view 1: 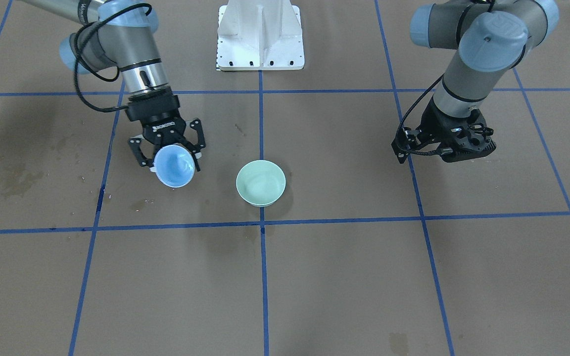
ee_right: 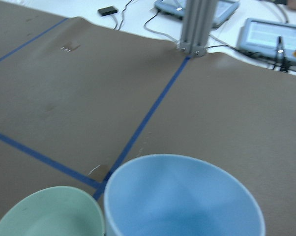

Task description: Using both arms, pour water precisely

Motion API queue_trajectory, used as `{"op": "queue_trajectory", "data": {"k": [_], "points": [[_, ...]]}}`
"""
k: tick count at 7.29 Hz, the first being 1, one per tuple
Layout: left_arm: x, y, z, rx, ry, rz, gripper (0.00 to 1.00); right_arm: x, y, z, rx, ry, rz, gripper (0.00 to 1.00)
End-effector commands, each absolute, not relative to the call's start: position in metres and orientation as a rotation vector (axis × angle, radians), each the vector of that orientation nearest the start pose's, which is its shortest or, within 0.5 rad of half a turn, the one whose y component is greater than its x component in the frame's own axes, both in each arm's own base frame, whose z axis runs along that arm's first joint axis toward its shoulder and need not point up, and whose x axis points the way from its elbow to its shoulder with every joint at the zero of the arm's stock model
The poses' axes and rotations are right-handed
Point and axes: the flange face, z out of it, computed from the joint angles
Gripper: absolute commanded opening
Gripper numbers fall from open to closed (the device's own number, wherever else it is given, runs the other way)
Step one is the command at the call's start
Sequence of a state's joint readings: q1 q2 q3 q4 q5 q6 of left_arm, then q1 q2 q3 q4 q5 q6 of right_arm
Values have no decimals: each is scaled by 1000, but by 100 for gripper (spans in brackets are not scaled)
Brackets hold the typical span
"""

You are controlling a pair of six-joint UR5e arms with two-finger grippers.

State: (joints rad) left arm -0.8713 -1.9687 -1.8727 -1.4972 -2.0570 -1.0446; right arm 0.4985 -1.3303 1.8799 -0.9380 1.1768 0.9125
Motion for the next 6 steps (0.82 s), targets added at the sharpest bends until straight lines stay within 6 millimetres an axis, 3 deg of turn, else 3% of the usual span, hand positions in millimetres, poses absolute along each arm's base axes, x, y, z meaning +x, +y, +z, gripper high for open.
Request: {"op": "queue_trajectory", "data": {"k": [1, 2, 5, 6], "points": [[319, -513, 313, 36, 774, -173, 100, -315, -386, 385, 974, -625, 209, 0], [320, -513, 311, 36, 777, -175, 100, -284, -377, 435, 979, -587, 274, 0], [320, -513, 308, 38, 781, -178, 100, -261, -381, 596, 1080, -385, 412, 0], [321, -512, 307, 37, 781, -178, 100, -263, -382, 622, 1071, -388, 468, 0]]}}
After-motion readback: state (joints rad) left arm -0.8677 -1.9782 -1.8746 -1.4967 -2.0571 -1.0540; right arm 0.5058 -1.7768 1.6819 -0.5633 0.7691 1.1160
